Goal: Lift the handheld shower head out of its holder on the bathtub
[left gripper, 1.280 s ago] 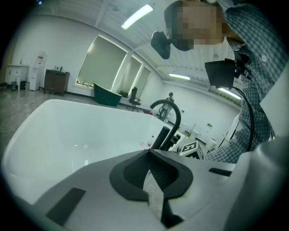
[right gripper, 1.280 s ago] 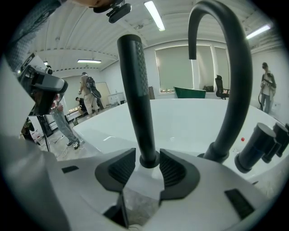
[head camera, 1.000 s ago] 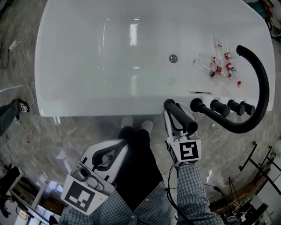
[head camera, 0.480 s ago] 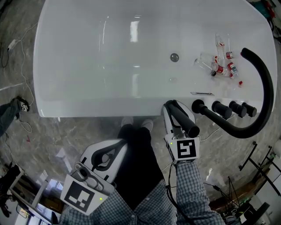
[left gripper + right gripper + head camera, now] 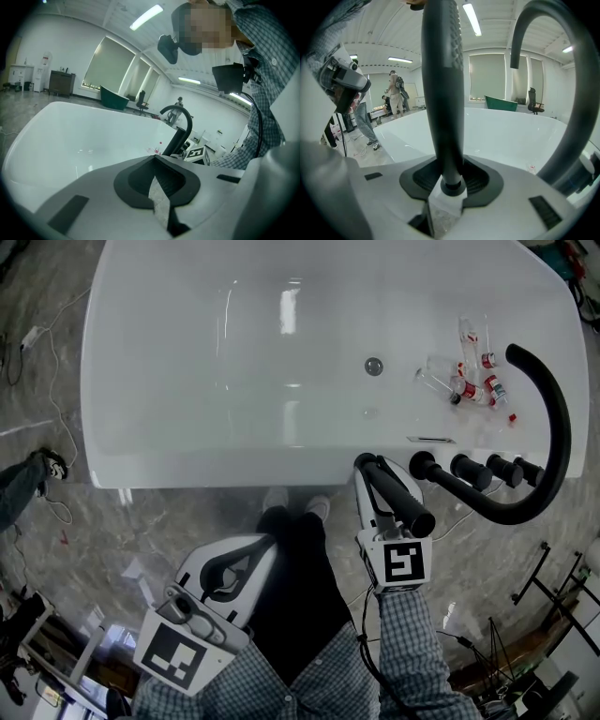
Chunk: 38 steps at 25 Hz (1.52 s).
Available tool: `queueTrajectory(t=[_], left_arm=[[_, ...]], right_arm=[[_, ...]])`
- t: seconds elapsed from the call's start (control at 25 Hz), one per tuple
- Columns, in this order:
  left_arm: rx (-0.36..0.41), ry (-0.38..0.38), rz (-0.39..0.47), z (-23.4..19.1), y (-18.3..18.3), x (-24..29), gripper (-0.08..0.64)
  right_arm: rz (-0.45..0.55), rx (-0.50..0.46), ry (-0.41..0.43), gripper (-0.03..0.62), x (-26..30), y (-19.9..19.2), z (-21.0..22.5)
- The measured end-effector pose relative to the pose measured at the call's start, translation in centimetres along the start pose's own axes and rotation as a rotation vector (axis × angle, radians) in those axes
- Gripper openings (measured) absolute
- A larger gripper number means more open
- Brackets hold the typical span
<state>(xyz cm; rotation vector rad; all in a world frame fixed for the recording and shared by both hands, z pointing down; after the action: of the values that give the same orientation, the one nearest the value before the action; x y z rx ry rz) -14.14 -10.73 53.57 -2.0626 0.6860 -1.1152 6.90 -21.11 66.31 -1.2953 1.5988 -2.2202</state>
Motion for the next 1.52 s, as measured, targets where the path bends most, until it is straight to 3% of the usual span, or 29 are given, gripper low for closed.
queueTrajectory(t=[0.72,1.52], left_arm=[[0.052,-0.002,0.080,2.6,6.3,-3.6,0.006],[0.134,-0.034,0.151,8.6,13.8,-8.8,0.006]], right_arm=[[-0.011,-0.006,-0.030,0.135,-5.8,7.7,-0.6],[0.085,0.041,-0.047,0.135,-15.1,16.9,-0.9]])
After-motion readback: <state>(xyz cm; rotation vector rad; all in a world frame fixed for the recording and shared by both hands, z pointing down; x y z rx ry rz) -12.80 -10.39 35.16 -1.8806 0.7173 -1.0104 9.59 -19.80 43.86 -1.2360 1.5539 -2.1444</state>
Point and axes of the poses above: the fingertips, and each gripper's own axes: x forward along the fingers, z to its right, y out of its top, the point moved 9 cm from there along -x, backward along the fingers, and after that the axes turned 3 degrees about y, right-handed, at the moved point
